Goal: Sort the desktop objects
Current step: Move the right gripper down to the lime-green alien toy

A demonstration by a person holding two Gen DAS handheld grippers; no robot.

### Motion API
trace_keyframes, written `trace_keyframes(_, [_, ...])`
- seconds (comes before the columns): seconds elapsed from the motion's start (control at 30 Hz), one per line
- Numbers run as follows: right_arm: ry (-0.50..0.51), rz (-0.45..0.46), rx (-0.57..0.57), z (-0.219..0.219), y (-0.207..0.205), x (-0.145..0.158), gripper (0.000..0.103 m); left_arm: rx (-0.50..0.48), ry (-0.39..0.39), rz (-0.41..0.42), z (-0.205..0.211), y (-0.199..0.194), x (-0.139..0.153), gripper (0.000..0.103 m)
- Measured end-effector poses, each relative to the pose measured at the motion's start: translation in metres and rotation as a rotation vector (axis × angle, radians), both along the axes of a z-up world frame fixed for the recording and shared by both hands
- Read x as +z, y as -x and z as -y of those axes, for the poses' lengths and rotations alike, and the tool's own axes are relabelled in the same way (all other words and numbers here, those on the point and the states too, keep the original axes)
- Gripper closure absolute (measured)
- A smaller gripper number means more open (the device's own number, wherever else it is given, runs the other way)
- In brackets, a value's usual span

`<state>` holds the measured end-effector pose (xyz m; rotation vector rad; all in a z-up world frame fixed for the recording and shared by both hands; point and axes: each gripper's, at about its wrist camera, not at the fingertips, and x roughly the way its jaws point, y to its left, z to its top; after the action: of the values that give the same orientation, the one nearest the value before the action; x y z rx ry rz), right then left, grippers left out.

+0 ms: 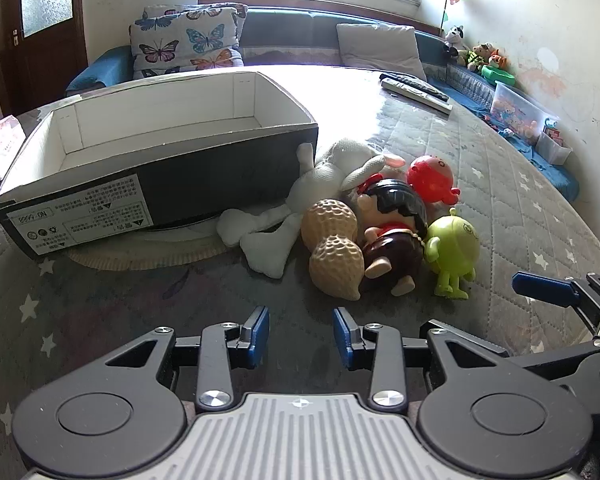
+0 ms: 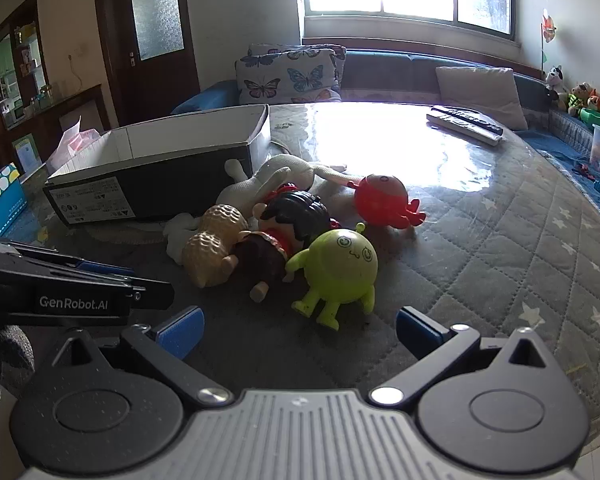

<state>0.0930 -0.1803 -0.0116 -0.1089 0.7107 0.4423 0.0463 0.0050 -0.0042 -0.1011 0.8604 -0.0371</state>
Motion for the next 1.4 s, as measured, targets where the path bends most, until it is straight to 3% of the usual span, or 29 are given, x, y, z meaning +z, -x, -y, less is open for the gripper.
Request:
trace_keyframes(0.57, [-0.03, 0.006, -0.027, 0.005, -0.017, 0.004, 0.001, -0.027, 0.007, 0.016, 0.005, -0.016, 0.014, 0.065])
trace_keyframes(1.03, [-0.003, -0.05, -0.067, 0.013, -0.037, -0.005, 0.016, -0.101, 0.031, 0.038, 0.022, -0.03, 0.027, 0.065])
trace_keyframes(1.4, [-0.027, -0.086, -0.082, 0.021, -0.046, -0.015, 0.029, -0.238, 0.069, 0.059, 0.053, -0.046, 0.038, 0.065])
